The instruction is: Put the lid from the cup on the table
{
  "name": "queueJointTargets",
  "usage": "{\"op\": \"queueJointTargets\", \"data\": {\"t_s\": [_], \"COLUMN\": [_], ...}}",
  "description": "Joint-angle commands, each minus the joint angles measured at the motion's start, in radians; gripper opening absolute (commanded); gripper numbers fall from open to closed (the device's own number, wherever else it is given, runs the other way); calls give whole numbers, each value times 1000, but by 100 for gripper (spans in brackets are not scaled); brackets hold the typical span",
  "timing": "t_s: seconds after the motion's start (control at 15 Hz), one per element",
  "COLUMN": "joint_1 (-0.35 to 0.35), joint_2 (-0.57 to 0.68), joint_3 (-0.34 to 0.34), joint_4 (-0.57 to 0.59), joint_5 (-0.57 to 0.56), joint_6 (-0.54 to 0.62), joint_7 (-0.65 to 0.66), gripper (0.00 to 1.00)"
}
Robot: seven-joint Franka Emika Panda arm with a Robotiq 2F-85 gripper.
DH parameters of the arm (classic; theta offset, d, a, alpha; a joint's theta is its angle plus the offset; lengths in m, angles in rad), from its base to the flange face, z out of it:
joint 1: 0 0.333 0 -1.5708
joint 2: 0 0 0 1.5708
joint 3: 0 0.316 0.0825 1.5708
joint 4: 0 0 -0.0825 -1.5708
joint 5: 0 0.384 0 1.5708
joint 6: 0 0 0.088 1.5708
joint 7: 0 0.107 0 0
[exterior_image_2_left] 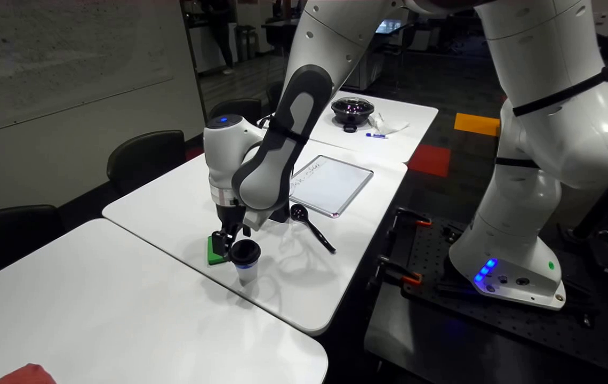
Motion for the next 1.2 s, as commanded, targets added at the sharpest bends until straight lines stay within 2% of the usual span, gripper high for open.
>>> {"op": "queueJointTargets", "data": {"t_s": [0.0,0.6,0.67,0.73,0.87,1.13], "joint_1": [-11,1,2,3,6,12], "joint_2": [-14,-6,-5,-4,-1,3], "joint_3": [11,5,4,3,2,-1], "joint_4": [-7,3,3,4,6,6], "joint_5": [25,16,15,14,12,8], "joint_6": [-25,-83,-84,-86,-90,-92], "joint_7": [-24,-14,-12,-12,-10,-7], "gripper": [100,100,98,90,87,88]}}
